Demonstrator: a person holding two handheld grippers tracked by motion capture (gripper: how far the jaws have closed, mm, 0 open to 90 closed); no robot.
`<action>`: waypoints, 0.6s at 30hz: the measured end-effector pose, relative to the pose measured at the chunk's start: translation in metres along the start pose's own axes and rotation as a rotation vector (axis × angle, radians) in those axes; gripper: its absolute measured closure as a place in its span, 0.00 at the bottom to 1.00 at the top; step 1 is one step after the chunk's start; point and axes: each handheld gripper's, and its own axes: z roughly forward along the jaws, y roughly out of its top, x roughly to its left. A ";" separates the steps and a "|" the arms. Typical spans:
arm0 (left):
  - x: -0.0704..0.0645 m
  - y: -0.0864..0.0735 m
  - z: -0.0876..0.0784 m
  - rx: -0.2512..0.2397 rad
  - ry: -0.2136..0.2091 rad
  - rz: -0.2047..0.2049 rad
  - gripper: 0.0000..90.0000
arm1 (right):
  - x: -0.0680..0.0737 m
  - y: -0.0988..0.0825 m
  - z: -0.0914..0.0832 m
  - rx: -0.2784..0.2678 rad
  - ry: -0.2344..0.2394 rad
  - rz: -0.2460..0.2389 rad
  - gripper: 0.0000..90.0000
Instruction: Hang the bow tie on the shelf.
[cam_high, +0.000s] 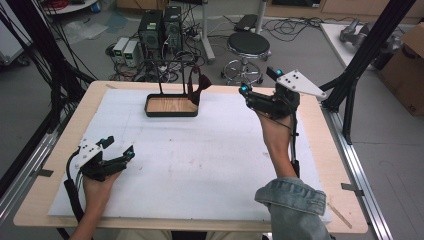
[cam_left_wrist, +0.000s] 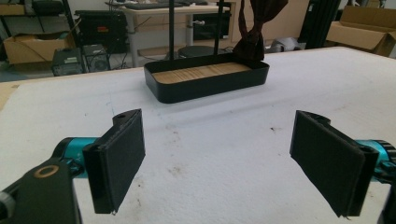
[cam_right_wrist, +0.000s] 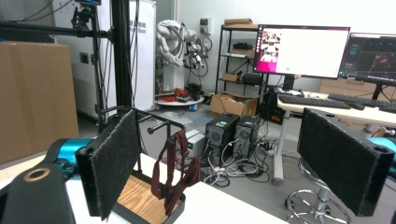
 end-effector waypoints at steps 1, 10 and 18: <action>0.000 0.000 0.000 0.000 0.000 0.001 0.20 | 0.000 0.000 0.000 0.000 0.000 0.000 0.14; -0.001 0.000 0.000 0.002 0.003 0.006 0.20 | 0.006 -0.023 -0.044 -0.044 -0.016 -0.010 0.14; -0.001 0.000 0.000 0.003 0.002 0.009 0.20 | 0.005 -0.059 -0.077 -0.046 -0.033 0.029 0.13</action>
